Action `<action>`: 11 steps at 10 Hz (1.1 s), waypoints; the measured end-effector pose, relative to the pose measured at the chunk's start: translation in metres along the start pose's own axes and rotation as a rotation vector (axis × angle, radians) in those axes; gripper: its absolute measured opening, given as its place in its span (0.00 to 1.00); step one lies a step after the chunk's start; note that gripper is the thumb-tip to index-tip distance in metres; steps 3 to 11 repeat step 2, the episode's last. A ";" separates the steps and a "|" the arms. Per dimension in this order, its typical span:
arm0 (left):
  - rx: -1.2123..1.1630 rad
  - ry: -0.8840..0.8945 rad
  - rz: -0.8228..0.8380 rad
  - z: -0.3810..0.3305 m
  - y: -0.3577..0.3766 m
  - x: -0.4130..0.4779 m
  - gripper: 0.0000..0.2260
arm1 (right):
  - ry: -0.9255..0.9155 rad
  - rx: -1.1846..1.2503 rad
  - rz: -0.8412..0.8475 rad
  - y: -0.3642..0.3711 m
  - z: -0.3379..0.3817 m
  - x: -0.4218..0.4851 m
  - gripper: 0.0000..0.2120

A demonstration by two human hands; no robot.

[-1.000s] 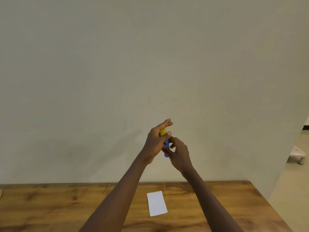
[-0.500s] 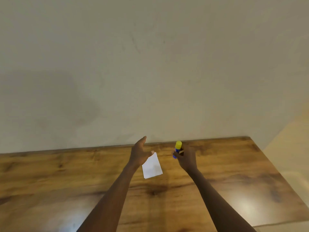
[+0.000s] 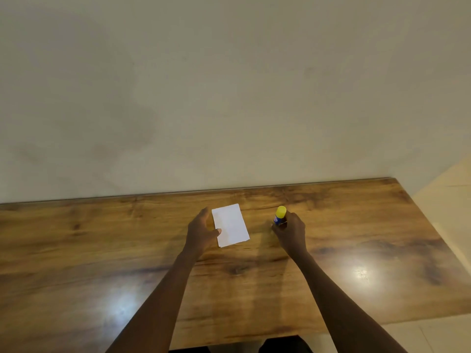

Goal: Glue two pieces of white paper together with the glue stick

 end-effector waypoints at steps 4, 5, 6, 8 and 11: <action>0.012 0.013 -0.046 -0.008 -0.019 -0.008 0.32 | -0.001 0.019 0.107 0.000 -0.002 -0.003 0.28; 0.012 0.013 -0.046 -0.008 -0.019 -0.008 0.32 | -0.001 0.019 0.107 0.000 -0.002 -0.003 0.28; 0.012 0.013 -0.046 -0.008 -0.019 -0.008 0.32 | -0.001 0.019 0.107 0.000 -0.002 -0.003 0.28; 0.012 0.013 -0.046 -0.008 -0.019 -0.008 0.32 | -0.001 0.019 0.107 0.000 -0.002 -0.003 0.28; 0.012 0.013 -0.046 -0.008 -0.019 -0.008 0.32 | -0.001 0.019 0.107 0.000 -0.002 -0.003 0.28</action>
Point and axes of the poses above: each hand's wrist, its own x-axis towards the middle knuckle, its own y-axis out of the palm, z = x × y, the point moved 9 cm from there along x, towards the middle knuckle, and after that the axes turned 12 degrees about z, right-handed, at the moved point
